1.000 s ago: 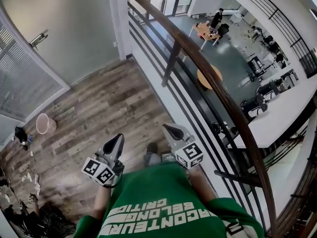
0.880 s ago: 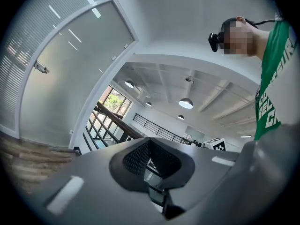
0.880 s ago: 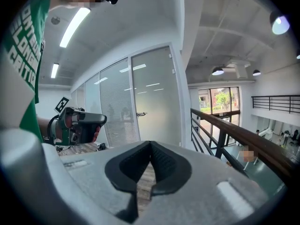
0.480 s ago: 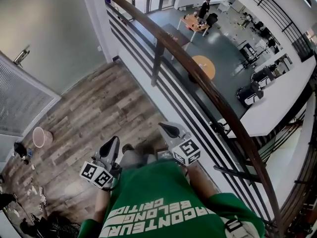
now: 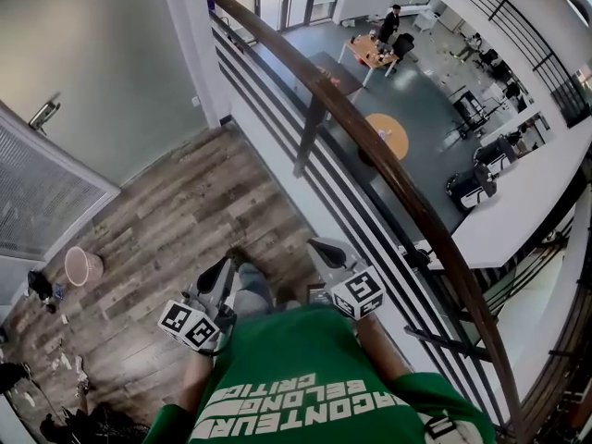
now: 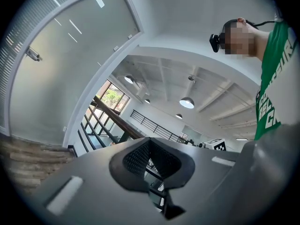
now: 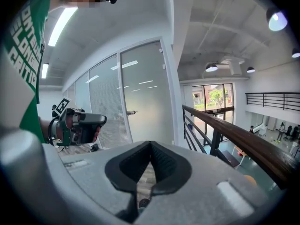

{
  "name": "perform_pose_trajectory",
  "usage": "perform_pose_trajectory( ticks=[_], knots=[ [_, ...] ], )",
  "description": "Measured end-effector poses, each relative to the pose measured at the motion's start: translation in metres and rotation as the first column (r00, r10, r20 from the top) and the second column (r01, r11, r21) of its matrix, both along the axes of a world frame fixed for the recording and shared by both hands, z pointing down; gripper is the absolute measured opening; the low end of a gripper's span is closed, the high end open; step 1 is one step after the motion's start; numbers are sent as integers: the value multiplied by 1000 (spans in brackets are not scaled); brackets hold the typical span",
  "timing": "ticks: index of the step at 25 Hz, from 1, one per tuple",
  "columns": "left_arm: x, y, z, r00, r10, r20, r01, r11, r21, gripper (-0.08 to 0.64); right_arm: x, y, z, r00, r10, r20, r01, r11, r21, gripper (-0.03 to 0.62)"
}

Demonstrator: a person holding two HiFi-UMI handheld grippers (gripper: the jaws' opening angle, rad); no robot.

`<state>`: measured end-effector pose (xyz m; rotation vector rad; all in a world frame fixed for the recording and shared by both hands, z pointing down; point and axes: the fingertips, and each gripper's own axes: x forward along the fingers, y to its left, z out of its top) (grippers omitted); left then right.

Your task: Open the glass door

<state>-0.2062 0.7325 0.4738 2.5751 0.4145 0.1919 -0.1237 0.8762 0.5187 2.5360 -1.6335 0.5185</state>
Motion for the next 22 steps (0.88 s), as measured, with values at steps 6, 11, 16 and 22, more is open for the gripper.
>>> perform_pose_trajectory(
  ticks=[6, 11, 16, 22],
  knots=[
    [50, -53, 6, 1000, -4, 4, 4, 1000, -18, 17, 53, -49, -1, 1000, 5, 3, -5, 1000, -7, -6],
    [94, -104, 5, 1000, -13, -2, 13, 1000, -17, 17, 96, -103, 0, 1000, -16, 1, 16, 1000, -11, -6],
    [124, -156, -3, 998, -51, -33, 50, 998, -48, 17, 129, -160, -12, 998, -56, -24, 55, 998, -20, -6],
    [139, -199, 0, 995, -85, -42, 82, 994, -66, 17, 151, -210, -18, 994, -102, -41, 100, 994, -42, -6]
  ],
)
